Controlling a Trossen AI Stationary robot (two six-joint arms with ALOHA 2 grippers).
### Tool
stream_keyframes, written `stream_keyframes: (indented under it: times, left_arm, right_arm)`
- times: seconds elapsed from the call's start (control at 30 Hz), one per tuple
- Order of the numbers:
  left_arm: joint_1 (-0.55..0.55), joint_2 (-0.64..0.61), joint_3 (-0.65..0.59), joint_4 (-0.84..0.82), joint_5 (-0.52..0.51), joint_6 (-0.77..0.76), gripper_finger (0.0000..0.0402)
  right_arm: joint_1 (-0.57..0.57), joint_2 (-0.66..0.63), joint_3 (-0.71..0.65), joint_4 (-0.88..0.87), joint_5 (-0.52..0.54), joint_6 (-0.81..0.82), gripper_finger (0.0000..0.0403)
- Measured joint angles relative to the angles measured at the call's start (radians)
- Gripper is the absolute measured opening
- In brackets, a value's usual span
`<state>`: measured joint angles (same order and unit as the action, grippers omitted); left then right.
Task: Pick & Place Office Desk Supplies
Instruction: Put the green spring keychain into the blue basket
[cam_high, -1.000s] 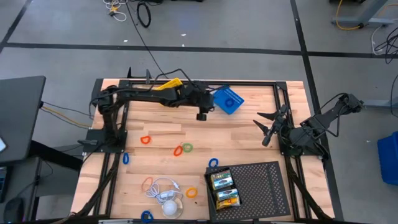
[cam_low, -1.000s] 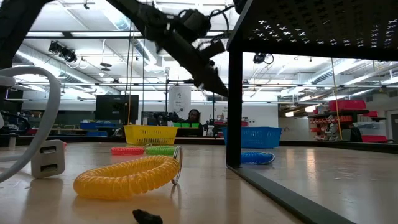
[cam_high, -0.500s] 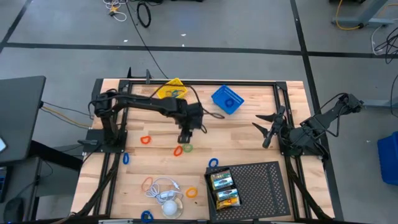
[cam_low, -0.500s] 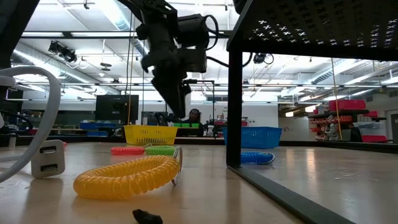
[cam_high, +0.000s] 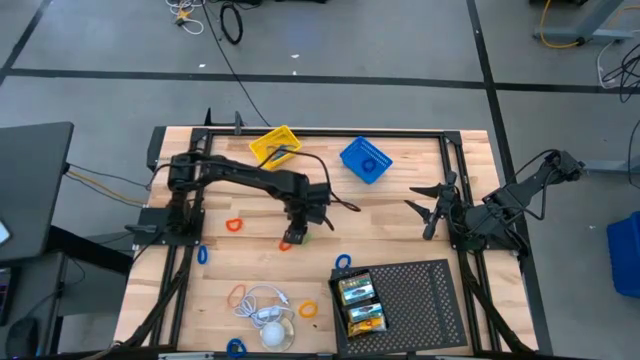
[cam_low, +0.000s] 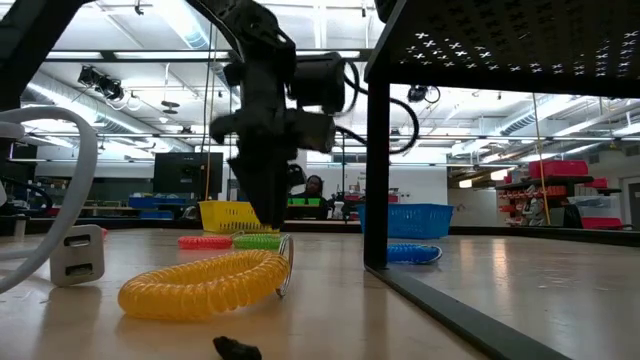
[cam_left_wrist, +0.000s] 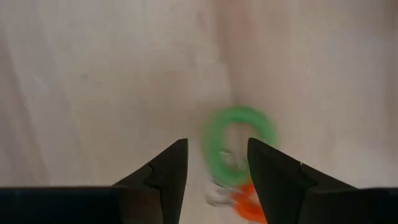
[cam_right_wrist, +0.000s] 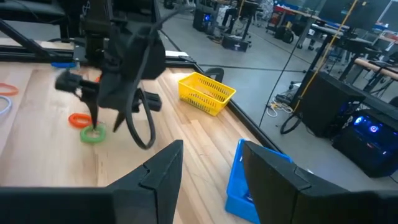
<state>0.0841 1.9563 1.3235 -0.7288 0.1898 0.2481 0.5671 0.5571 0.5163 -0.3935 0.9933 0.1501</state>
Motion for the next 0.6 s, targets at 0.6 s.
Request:
stream_keyframes:
  times: [0.6]
  left_arm:
    - [-0.061,0.06,0.004,0.056,-0.175,-0.025,0.0025]
  right_arm:
    - [0.0,0.032,0.0,-0.006,-0.025,0.0,0.0176]
